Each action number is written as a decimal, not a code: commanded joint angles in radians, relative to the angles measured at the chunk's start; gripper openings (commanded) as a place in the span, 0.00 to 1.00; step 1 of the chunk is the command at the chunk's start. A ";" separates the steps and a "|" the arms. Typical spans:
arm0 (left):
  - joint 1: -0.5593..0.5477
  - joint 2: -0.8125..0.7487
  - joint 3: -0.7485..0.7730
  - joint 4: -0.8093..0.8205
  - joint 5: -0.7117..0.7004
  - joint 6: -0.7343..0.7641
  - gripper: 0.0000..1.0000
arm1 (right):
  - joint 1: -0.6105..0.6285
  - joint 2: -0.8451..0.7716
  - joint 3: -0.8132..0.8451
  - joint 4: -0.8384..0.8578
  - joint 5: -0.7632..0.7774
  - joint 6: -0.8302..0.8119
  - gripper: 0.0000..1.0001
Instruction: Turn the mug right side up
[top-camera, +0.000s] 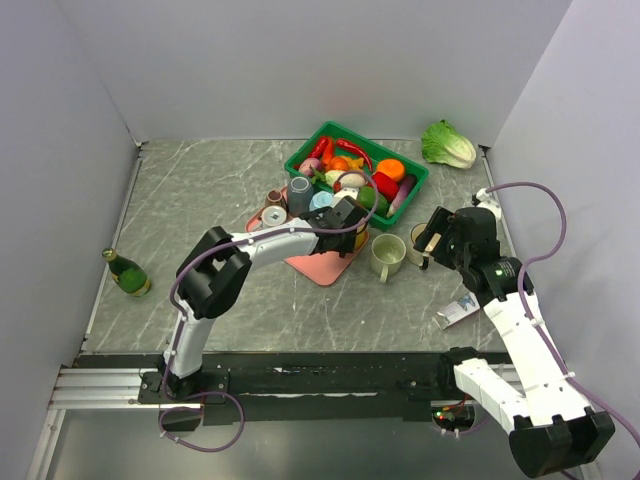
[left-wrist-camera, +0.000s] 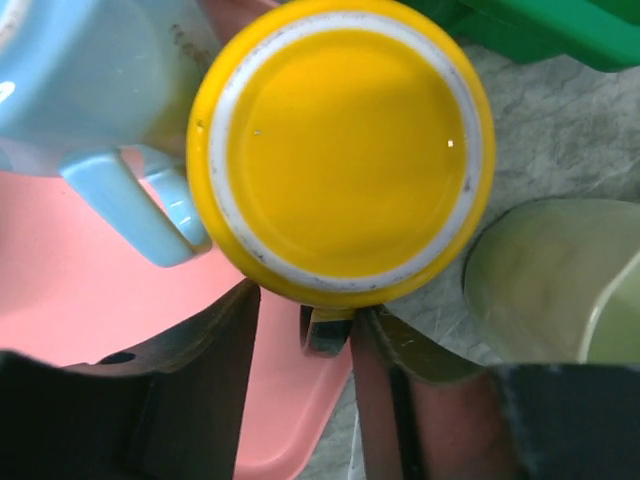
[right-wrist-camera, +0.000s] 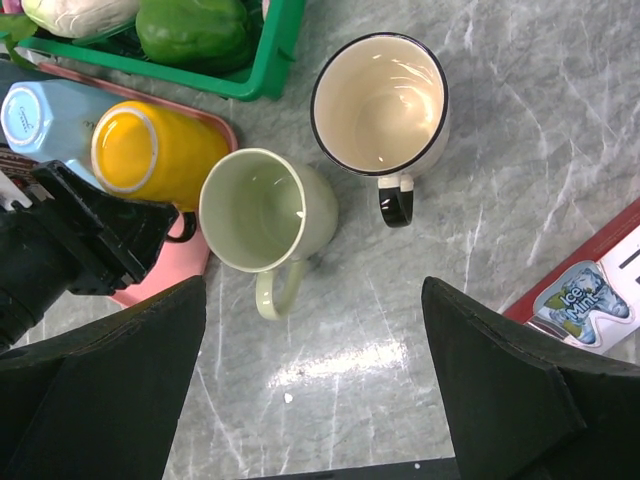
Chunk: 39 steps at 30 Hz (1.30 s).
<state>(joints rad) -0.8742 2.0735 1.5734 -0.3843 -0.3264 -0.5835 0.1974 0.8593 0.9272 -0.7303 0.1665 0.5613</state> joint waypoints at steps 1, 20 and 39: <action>0.000 0.013 0.057 0.030 0.001 0.011 0.43 | -0.006 -0.019 -0.007 0.008 -0.001 0.017 0.94; 0.000 -0.079 0.027 0.018 0.038 -0.004 0.01 | -0.006 -0.031 -0.008 0.017 -0.080 0.015 1.00; 0.040 -0.570 -0.078 0.142 0.292 -0.104 0.01 | -0.007 -0.111 0.038 0.233 -0.525 0.071 1.00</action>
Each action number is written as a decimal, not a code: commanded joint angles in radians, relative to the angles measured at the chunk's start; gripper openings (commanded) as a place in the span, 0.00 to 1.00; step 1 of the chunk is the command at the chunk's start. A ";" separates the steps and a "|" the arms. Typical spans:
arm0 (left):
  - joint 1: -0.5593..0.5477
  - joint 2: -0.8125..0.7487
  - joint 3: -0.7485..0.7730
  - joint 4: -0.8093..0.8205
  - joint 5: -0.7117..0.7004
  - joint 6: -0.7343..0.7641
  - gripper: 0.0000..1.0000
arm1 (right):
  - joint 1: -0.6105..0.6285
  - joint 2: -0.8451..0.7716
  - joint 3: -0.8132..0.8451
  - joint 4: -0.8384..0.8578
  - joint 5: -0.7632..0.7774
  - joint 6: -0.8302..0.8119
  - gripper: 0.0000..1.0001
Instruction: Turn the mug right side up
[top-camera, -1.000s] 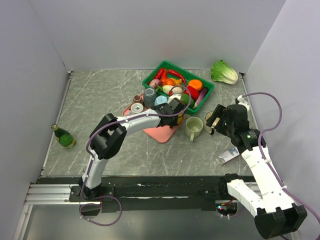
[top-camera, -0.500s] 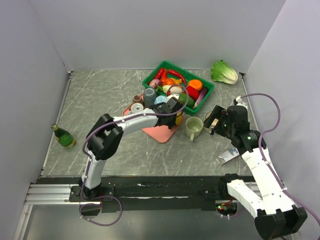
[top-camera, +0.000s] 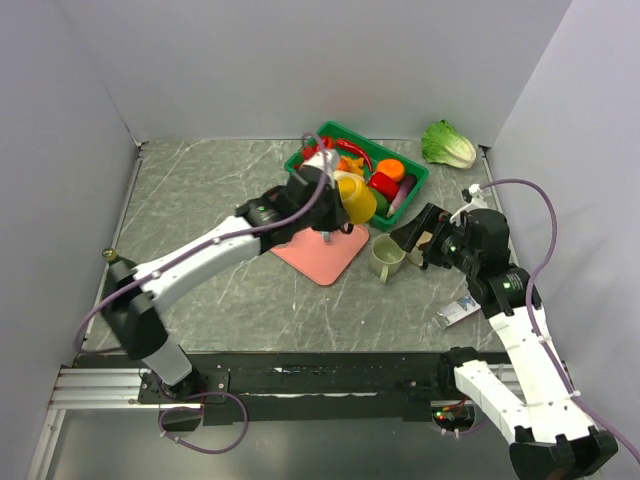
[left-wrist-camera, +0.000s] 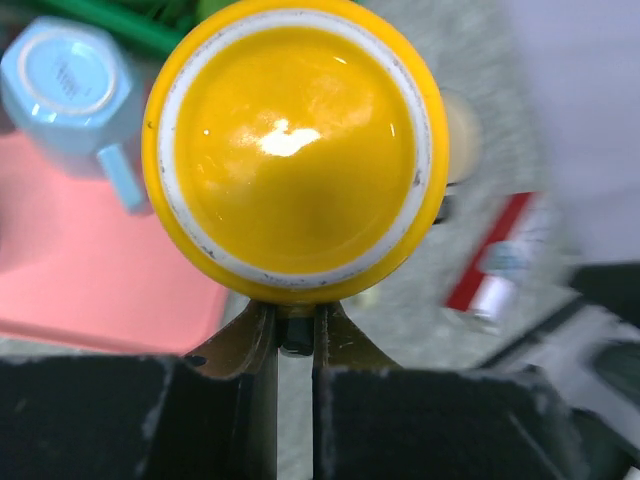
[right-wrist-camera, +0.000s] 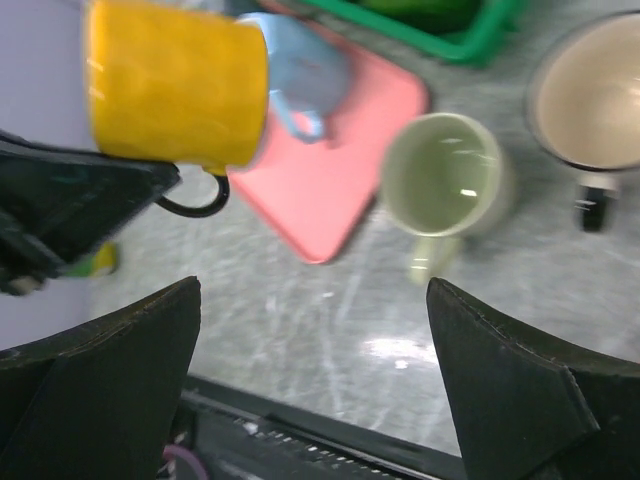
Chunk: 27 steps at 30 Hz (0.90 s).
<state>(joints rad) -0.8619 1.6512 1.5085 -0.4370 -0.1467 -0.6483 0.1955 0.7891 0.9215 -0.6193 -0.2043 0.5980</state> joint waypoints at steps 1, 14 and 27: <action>0.043 -0.169 -0.031 0.219 0.162 -0.048 0.01 | -0.004 -0.047 0.042 0.172 -0.185 0.042 1.00; 0.055 -0.419 -0.139 0.607 0.481 -0.161 0.01 | 0.085 -0.024 0.016 0.754 -0.566 0.254 0.94; 0.052 -0.458 -0.202 0.826 0.653 -0.224 0.01 | 0.219 -0.008 0.045 0.946 -0.497 0.284 0.92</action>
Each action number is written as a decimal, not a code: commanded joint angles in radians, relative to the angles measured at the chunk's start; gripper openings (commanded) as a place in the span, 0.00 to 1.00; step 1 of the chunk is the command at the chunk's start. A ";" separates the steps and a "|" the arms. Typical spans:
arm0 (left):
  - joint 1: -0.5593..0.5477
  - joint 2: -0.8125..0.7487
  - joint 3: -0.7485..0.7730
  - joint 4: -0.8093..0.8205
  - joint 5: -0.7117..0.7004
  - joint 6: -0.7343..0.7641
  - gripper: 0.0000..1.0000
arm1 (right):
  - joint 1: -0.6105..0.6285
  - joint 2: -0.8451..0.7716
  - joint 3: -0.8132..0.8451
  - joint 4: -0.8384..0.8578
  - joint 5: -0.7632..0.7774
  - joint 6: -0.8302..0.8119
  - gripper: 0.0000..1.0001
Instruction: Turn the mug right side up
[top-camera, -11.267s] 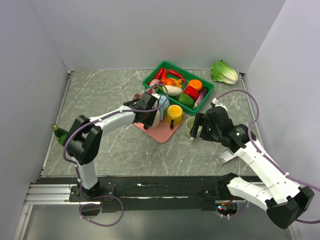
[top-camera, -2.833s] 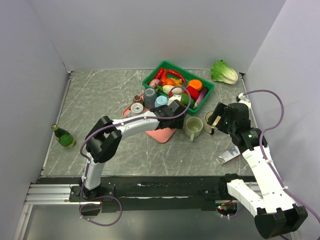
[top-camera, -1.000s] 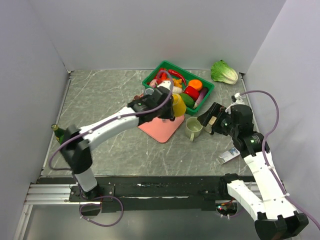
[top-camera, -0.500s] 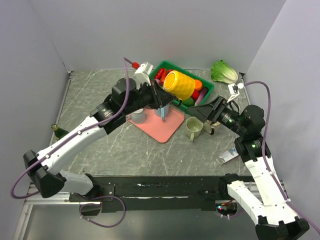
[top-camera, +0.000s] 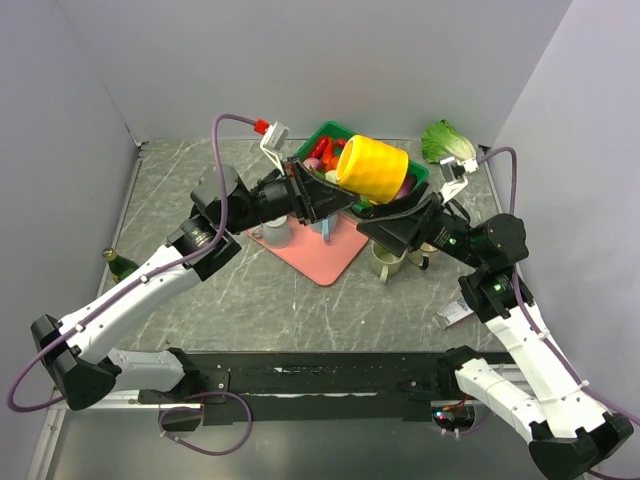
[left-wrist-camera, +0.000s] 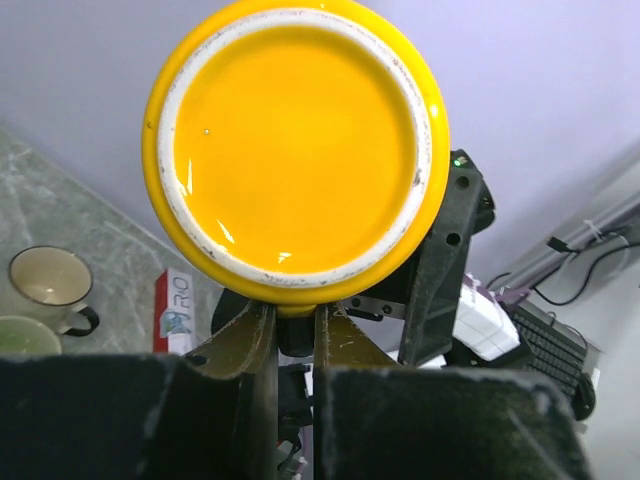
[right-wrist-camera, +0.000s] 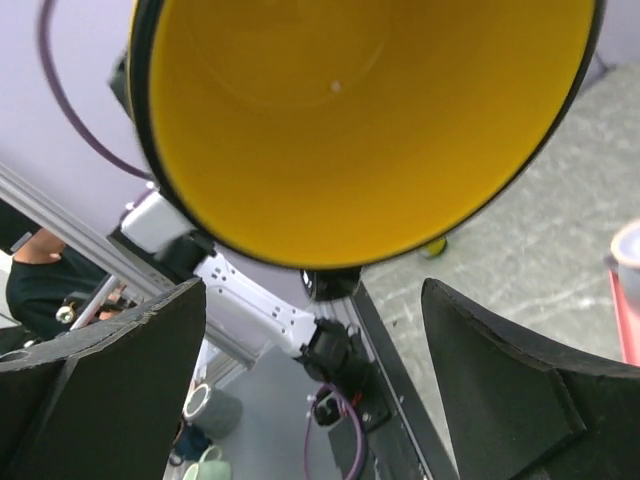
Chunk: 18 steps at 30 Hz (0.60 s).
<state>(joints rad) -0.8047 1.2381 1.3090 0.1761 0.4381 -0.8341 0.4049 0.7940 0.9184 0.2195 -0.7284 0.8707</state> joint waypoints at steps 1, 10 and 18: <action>-0.007 -0.043 -0.007 0.226 0.076 -0.048 0.01 | 0.009 -0.012 0.048 0.119 0.035 0.014 0.90; -0.030 -0.031 -0.030 0.289 0.077 -0.053 0.01 | 0.026 -0.021 -0.003 0.184 0.141 0.080 0.72; -0.050 -0.022 -0.039 0.283 0.059 -0.040 0.01 | 0.025 -0.035 -0.007 0.112 0.213 0.077 0.43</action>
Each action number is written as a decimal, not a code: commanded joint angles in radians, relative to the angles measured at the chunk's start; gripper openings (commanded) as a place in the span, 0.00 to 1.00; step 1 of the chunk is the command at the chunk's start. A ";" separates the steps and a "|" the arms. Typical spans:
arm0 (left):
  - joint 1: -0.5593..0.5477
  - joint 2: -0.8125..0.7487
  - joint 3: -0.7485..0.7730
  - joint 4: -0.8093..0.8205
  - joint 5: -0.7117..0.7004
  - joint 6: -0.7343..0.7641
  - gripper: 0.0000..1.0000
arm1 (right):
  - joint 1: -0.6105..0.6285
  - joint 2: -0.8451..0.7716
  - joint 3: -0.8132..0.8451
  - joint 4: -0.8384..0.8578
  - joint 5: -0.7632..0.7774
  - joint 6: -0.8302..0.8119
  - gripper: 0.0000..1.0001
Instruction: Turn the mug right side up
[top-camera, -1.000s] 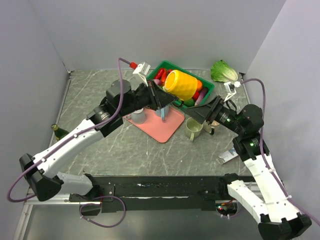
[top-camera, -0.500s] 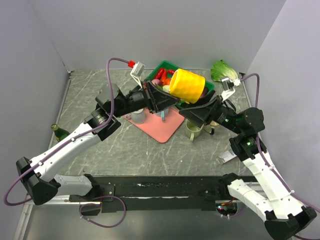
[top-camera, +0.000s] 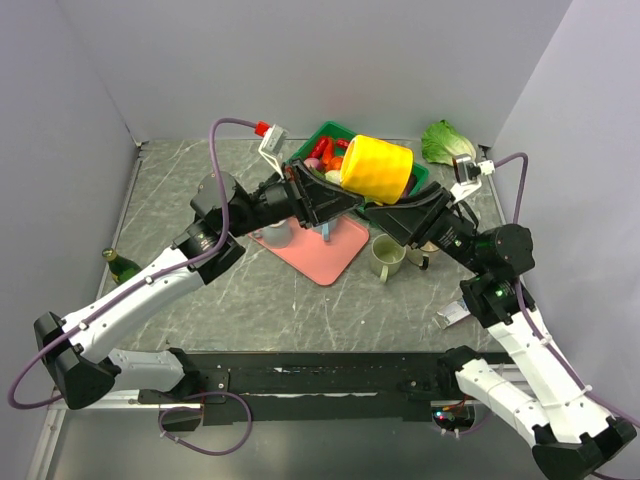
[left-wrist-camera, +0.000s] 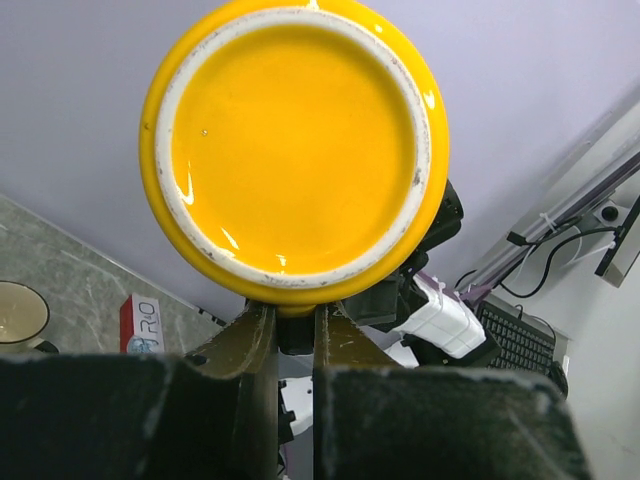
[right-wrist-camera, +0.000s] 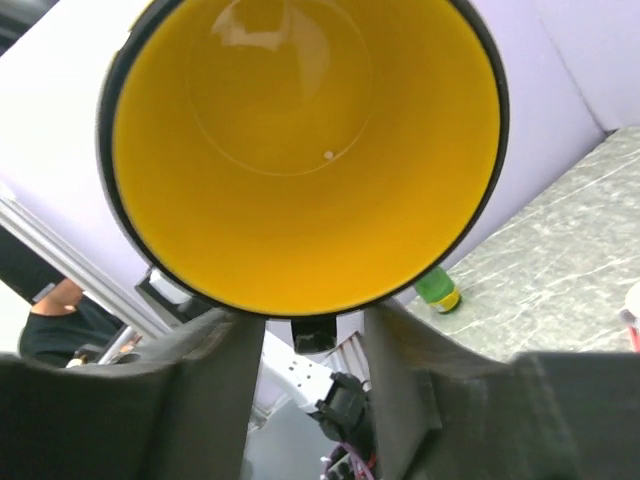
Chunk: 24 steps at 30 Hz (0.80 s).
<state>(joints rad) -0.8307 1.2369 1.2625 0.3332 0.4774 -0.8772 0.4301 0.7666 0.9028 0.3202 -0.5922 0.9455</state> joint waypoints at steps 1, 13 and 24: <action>-0.027 -0.017 0.008 0.125 0.020 0.007 0.01 | 0.001 -0.006 0.013 0.003 0.078 0.003 0.36; -0.056 0.009 0.003 0.132 0.018 0.040 0.01 | 0.001 -0.018 0.047 -0.093 0.152 -0.002 0.45; -0.067 -0.007 -0.060 0.214 -0.011 0.029 0.01 | 0.002 -0.006 -0.001 0.063 0.184 0.096 0.33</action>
<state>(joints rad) -0.8654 1.2602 1.2133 0.4282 0.3943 -0.8524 0.4328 0.7502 0.8974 0.2508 -0.4931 0.9981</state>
